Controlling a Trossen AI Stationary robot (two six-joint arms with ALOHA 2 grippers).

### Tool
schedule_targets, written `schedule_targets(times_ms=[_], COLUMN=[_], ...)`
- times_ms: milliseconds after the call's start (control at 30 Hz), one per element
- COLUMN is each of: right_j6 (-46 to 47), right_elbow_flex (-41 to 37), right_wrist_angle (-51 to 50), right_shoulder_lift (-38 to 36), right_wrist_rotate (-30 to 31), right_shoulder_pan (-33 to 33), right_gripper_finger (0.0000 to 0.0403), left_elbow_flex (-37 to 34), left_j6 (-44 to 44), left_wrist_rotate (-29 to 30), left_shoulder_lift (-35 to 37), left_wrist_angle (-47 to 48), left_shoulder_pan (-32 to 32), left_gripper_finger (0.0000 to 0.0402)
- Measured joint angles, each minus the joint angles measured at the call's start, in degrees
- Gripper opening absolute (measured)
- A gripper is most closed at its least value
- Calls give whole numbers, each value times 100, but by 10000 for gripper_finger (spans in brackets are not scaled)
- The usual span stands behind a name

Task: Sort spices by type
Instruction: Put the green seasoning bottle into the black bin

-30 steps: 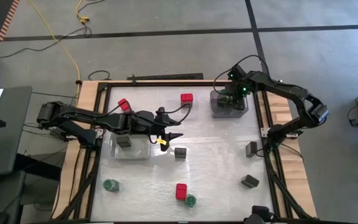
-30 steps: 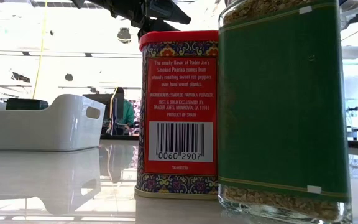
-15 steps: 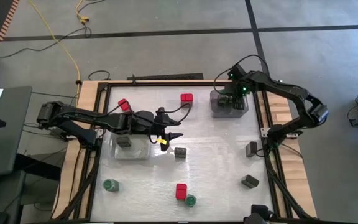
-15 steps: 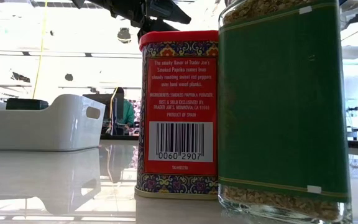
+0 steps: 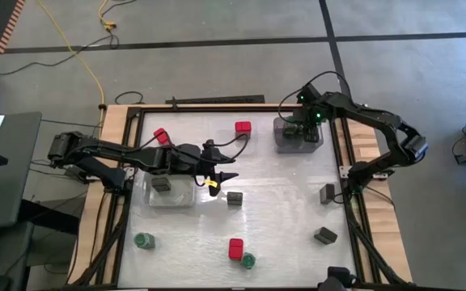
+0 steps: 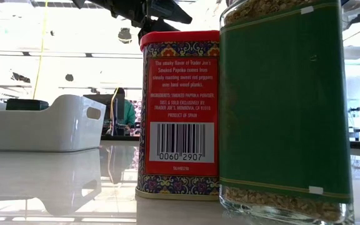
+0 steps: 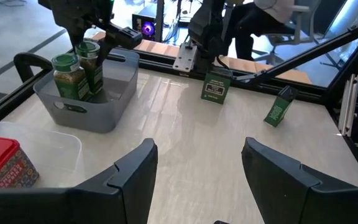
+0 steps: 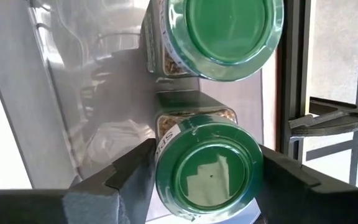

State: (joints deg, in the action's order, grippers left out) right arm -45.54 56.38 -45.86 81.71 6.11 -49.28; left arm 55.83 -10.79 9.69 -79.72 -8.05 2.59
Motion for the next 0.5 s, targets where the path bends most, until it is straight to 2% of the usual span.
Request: schedule_targets(times_ms=[167,500], right_j6=[-4,-91], right_elbow_flex=[0,0], right_wrist_angle=[13,70], right_shoulder_lift=[0,0], right_wrist_rotate=[0,0], right_shoulder_pan=[0,0], right_gripper_finger=[282,344], left_elbow_flex=[0,0], left_j6=[0,0], left_wrist_rotate=[-2,0], left_shoulder_lift=[0,0], left_wrist_angle=[0,0], left_shoulder_pan=[-2,0], left_gripper_finger=[224,224])
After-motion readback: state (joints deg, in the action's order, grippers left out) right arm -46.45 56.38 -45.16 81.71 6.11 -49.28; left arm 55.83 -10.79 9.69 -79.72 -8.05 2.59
